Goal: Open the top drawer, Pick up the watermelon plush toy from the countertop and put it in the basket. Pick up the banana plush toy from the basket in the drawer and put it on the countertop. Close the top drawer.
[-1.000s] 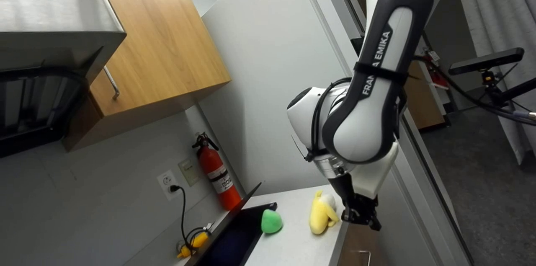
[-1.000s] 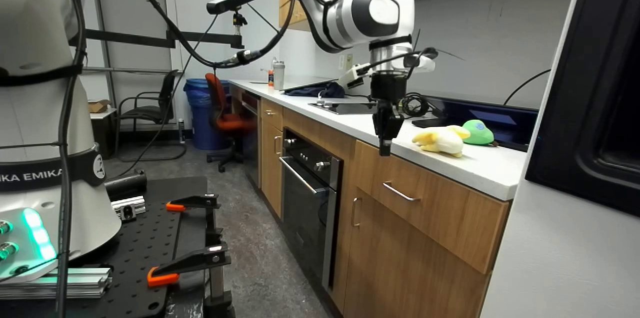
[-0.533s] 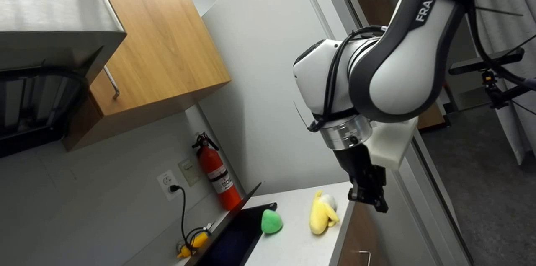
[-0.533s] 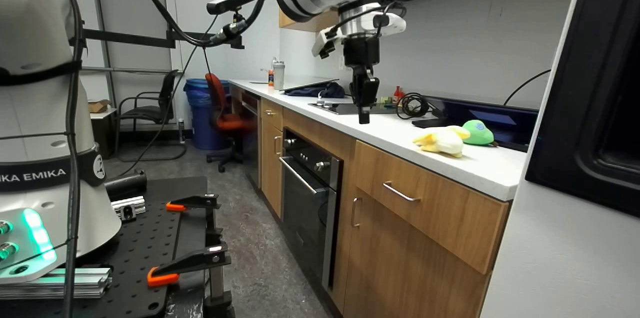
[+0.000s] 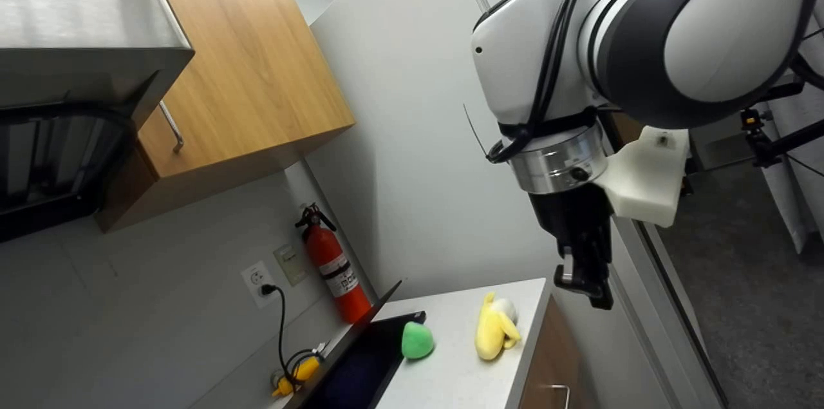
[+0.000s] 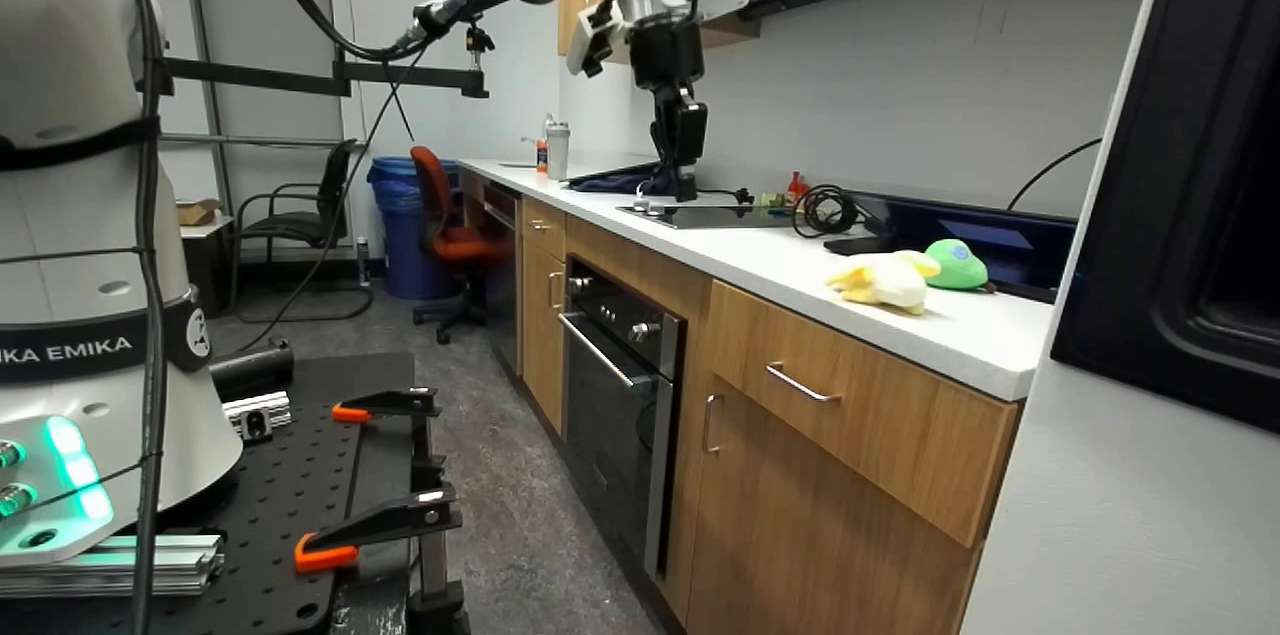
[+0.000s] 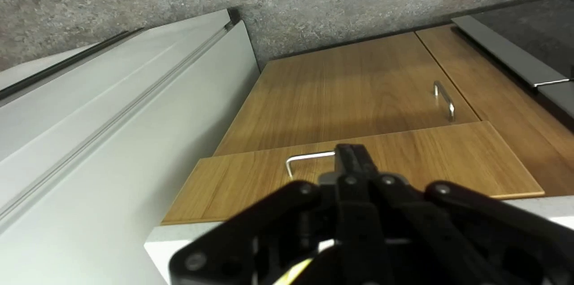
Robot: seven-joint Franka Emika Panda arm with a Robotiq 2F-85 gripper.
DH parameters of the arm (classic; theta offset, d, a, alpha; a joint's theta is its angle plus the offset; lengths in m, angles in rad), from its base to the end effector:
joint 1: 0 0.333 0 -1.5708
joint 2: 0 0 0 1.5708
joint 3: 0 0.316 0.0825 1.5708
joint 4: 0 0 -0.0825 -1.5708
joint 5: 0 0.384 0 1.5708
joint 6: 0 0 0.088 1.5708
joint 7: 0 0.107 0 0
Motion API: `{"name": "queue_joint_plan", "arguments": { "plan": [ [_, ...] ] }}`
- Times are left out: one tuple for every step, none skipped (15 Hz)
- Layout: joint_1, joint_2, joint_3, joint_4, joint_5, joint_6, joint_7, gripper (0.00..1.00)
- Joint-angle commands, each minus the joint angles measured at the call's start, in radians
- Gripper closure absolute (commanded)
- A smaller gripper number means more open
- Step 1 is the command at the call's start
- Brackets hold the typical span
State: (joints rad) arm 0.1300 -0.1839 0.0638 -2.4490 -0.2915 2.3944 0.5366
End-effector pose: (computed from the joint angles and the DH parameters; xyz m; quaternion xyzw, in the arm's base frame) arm 0.4641 0.0888 0.3818 0.9893 -0.0700 0.0986 0.0813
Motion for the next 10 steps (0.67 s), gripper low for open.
{"name": "queue_joint_plan", "arguments": {
  "plan": [
    [-0.045, -0.115, 0.056, -0.083, -0.022, 0.015, 0.018, 1.00],
    [-0.051, -0.132, 0.066, -0.094, -0.021, 0.014, 0.013, 0.74],
    [-0.056, -0.147, 0.075, -0.102, -0.018, 0.012, 0.009, 0.73],
    [-0.061, -0.163, 0.084, -0.112, -0.019, 0.011, 0.005, 0.68],
    [-0.064, -0.179, 0.092, -0.120, -0.019, 0.007, -0.003, 0.59],
    [-0.068, -0.198, 0.101, -0.131, -0.020, 0.007, -0.008, 0.52],
    [-0.071, -0.214, 0.108, -0.141, -0.020, 0.007, -0.010, 0.45],
    [-0.072, -0.234, 0.116, -0.154, -0.018, 0.009, -0.013, 0.37],
    [-0.074, -0.252, 0.122, -0.166, -0.015, 0.011, -0.016, 0.30],
    [-0.074, -0.272, 0.128, -0.180, -0.012, 0.012, -0.018, 0.21]
  ]
}}
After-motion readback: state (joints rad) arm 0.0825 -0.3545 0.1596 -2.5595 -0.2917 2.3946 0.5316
